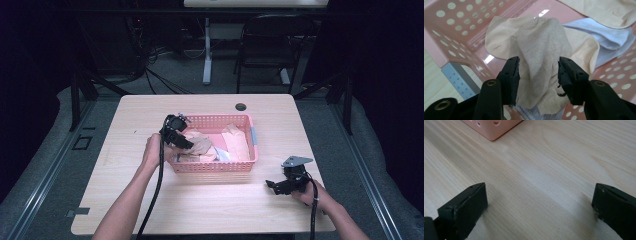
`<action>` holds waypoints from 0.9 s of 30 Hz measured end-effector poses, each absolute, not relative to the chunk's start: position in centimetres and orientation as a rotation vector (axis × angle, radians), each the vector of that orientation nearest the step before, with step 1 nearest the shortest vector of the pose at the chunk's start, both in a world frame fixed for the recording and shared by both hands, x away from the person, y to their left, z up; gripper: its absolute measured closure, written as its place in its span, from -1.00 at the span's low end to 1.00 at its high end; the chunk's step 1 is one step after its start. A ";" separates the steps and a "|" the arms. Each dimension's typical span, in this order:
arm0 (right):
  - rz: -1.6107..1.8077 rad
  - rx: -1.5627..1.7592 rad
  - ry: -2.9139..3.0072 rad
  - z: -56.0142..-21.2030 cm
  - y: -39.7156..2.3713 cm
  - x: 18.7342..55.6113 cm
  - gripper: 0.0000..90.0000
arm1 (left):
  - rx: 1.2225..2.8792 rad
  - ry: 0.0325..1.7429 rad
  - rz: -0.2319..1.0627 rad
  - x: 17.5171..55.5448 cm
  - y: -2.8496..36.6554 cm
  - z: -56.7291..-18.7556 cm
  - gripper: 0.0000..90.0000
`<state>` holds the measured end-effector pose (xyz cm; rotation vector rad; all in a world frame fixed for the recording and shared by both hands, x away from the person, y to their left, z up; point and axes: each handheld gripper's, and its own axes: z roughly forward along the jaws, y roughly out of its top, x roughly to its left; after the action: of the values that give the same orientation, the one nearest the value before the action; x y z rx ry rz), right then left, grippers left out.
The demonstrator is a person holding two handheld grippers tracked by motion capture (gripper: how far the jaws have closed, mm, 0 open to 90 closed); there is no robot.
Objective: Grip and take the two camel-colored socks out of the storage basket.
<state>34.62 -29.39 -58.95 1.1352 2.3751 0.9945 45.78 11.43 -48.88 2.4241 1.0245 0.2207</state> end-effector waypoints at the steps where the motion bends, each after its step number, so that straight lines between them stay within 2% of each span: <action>1: 0.994 1.135 2.375 -58.9 -29.4 34.6 -1.00 | 2.424 1.022 0.217 45.8 11.4 -49.0 0.27; 3: 0.994 1.134 2.376 -58.9 -29.4 34.6 -1.00 | 2.432 1.023 0.214 45.8 11.3 -49.1 0.31; 13: 0.994 1.135 2.375 -58.9 -29.4 34.6 -1.00 | 2.425 1.043 0.252 45.7 11.2 -49.4 0.87; 27: 0.994 1.135 2.376 -59.0 -29.4 34.6 -1.00 | 2.371 0.967 0.274 45.1 11.2 -46.1 0.93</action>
<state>34.62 -29.39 -58.95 1.1346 2.3755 0.9943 45.11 11.15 -46.07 2.3709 0.9669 0.2743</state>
